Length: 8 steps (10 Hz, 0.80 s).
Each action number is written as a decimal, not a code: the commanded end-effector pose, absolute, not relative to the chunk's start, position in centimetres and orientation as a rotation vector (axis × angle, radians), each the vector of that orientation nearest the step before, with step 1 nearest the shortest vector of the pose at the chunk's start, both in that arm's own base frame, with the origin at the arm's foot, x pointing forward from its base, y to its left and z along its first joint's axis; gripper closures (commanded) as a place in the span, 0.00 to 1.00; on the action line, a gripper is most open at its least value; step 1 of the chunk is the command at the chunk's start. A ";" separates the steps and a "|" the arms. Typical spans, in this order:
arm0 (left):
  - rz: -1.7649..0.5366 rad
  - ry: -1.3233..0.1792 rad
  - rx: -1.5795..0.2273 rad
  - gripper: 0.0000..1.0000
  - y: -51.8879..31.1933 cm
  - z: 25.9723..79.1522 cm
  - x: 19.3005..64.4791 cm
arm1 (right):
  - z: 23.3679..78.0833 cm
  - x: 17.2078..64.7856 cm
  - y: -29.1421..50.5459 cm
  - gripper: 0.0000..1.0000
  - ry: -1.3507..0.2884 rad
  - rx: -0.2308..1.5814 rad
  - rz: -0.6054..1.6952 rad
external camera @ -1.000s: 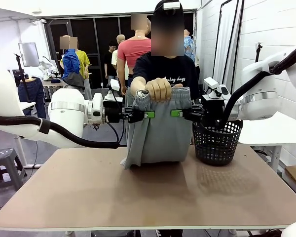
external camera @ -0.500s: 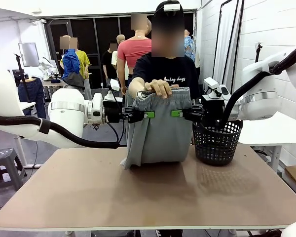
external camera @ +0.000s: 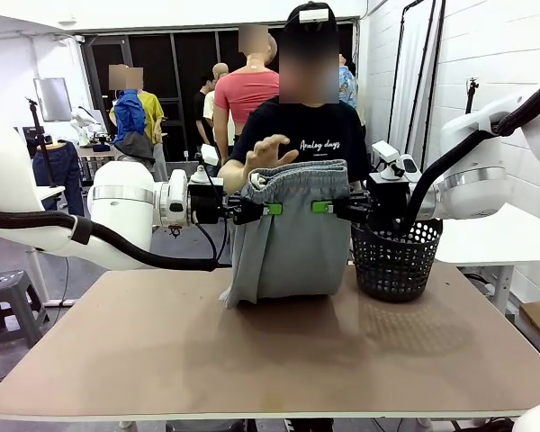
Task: Fold the training pants.
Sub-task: Release the ends of the Training pants and then grab the overlapped ends.
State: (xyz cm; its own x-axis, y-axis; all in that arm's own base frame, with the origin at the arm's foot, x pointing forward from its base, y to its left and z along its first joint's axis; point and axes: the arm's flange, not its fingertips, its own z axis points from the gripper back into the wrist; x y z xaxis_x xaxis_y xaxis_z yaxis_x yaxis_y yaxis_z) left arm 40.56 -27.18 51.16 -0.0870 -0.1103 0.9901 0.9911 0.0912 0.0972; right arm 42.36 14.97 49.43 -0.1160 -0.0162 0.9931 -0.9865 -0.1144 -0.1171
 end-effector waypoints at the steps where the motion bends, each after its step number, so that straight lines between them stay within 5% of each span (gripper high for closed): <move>1: -1.245 -1.248 -1.010 1.00 -27.2 51.4 40.5 | 49.5 42.2 15.1 1.00 -1.248 1.247 1.381; 8: -1.245 -1.248 -1.010 1.00 -27.2 51.4 40.5 | 49.5 42.2 15.1 1.00 -1.248 1.247 1.381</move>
State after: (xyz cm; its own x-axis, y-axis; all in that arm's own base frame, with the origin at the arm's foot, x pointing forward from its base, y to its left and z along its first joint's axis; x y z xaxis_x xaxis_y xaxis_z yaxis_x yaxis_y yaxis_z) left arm 40.56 -27.18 51.16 -0.0870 -0.1103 0.9901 0.9911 0.0912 0.0973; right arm 42.36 14.98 49.43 -0.1160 -0.0162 0.9931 -0.9865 -0.1145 -0.1171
